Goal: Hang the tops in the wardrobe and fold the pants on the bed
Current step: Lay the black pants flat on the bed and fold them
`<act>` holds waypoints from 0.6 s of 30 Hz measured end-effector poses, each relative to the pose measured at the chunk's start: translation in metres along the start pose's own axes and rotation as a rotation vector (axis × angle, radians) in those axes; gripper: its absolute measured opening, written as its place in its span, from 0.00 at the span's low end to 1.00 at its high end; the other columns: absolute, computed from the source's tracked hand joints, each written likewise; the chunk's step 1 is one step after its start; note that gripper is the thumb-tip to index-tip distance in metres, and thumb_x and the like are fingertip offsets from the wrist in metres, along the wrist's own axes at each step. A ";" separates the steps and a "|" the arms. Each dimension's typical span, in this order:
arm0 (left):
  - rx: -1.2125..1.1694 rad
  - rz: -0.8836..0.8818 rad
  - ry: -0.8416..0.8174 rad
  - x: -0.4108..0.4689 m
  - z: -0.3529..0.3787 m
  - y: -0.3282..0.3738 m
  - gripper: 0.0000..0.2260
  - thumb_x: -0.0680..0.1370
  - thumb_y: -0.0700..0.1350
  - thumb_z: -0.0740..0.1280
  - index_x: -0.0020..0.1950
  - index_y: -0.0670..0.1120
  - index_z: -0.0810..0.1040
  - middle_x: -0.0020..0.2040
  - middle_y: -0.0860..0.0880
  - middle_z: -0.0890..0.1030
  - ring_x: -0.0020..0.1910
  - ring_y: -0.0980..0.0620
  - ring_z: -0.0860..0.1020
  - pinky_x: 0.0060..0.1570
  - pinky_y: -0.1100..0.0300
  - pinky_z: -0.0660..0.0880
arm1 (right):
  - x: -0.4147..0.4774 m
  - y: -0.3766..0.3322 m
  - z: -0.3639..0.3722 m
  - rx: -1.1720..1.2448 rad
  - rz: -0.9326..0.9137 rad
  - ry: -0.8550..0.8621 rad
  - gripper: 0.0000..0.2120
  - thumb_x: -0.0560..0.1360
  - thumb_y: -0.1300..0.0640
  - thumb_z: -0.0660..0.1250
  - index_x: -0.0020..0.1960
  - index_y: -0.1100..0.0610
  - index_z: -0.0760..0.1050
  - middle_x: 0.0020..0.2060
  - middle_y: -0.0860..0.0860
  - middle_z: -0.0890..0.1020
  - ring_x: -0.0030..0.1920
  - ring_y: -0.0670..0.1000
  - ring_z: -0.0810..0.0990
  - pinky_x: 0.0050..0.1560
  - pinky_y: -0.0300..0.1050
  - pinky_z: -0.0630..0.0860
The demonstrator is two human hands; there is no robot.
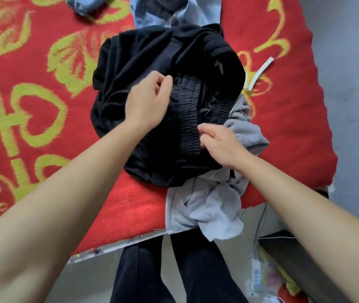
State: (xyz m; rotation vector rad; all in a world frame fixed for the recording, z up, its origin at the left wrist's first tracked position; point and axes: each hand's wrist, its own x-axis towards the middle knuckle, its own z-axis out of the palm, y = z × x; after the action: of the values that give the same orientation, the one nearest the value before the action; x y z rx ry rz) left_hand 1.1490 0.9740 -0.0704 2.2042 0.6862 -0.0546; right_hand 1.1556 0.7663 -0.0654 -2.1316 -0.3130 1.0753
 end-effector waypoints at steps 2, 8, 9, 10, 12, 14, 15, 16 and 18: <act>0.235 0.030 -0.176 -0.012 0.019 0.007 0.27 0.71 0.75 0.55 0.51 0.55 0.77 0.46 0.54 0.82 0.50 0.47 0.80 0.47 0.54 0.71 | 0.003 0.005 -0.020 -0.078 0.022 0.304 0.11 0.76 0.58 0.58 0.49 0.47 0.77 0.44 0.49 0.82 0.45 0.49 0.83 0.49 0.50 0.78; 0.498 -0.134 -0.346 -0.032 0.042 -0.005 0.35 0.67 0.67 0.70 0.67 0.49 0.68 0.62 0.44 0.76 0.62 0.40 0.75 0.56 0.45 0.73 | 0.057 -0.015 -0.077 -0.520 -0.096 0.771 0.41 0.73 0.59 0.67 0.81 0.59 0.51 0.79 0.62 0.53 0.77 0.59 0.59 0.75 0.43 0.56; 0.536 -0.124 -0.368 -0.037 0.043 -0.005 0.35 0.66 0.64 0.72 0.67 0.48 0.67 0.62 0.44 0.75 0.61 0.40 0.75 0.53 0.46 0.72 | 0.070 -0.022 -0.082 -0.603 -0.130 0.746 0.44 0.73 0.61 0.67 0.82 0.57 0.46 0.80 0.62 0.51 0.79 0.60 0.56 0.77 0.47 0.52; 0.582 -0.111 -0.395 -0.042 0.042 -0.005 0.34 0.67 0.61 0.73 0.66 0.47 0.66 0.61 0.44 0.75 0.60 0.40 0.75 0.49 0.47 0.71 | 0.082 -0.030 -0.085 -0.689 -0.139 0.685 0.46 0.73 0.62 0.68 0.82 0.55 0.44 0.79 0.61 0.55 0.79 0.61 0.56 0.79 0.52 0.51; 0.660 -0.105 -0.445 -0.052 0.035 -0.009 0.29 0.69 0.52 0.73 0.65 0.46 0.66 0.60 0.43 0.74 0.60 0.40 0.74 0.46 0.48 0.68 | 0.097 -0.040 -0.086 -0.837 -0.109 0.487 0.43 0.74 0.63 0.66 0.82 0.52 0.47 0.69 0.61 0.71 0.71 0.63 0.69 0.75 0.61 0.59; 0.656 -0.126 -0.463 -0.066 0.020 -0.017 0.24 0.71 0.45 0.70 0.64 0.44 0.66 0.60 0.42 0.72 0.61 0.39 0.73 0.46 0.48 0.68 | 0.094 -0.048 -0.077 -0.897 -0.059 0.302 0.29 0.75 0.64 0.62 0.75 0.53 0.62 0.59 0.63 0.78 0.60 0.66 0.76 0.62 0.60 0.72; 0.621 -0.147 -0.454 -0.072 0.009 -0.022 0.23 0.72 0.42 0.68 0.65 0.45 0.66 0.61 0.42 0.72 0.60 0.39 0.73 0.46 0.48 0.68 | 0.086 -0.049 -0.072 -0.929 -0.043 0.254 0.21 0.75 0.64 0.61 0.68 0.55 0.68 0.57 0.65 0.79 0.57 0.68 0.78 0.55 0.59 0.74; 0.583 -0.172 -0.430 -0.079 -0.006 -0.027 0.23 0.72 0.40 0.67 0.67 0.46 0.66 0.61 0.43 0.71 0.59 0.39 0.74 0.46 0.48 0.70 | 0.075 -0.050 -0.067 -0.962 -0.037 0.231 0.15 0.75 0.64 0.60 0.61 0.58 0.70 0.54 0.66 0.79 0.54 0.68 0.78 0.49 0.57 0.74; 0.549 -0.189 -0.329 -0.092 -0.046 -0.037 0.25 0.73 0.37 0.65 0.69 0.49 0.67 0.59 0.44 0.73 0.55 0.39 0.75 0.45 0.48 0.74 | 0.048 -0.060 -0.066 -0.995 -0.037 0.209 0.06 0.75 0.61 0.59 0.52 0.58 0.68 0.51 0.64 0.80 0.51 0.67 0.79 0.43 0.53 0.70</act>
State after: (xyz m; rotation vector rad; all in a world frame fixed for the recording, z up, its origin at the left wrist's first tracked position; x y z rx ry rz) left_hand 1.0444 0.9841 -0.0416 2.5459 0.7499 -0.7657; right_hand 1.2424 0.8010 -0.0268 -3.0469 -0.9264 0.7108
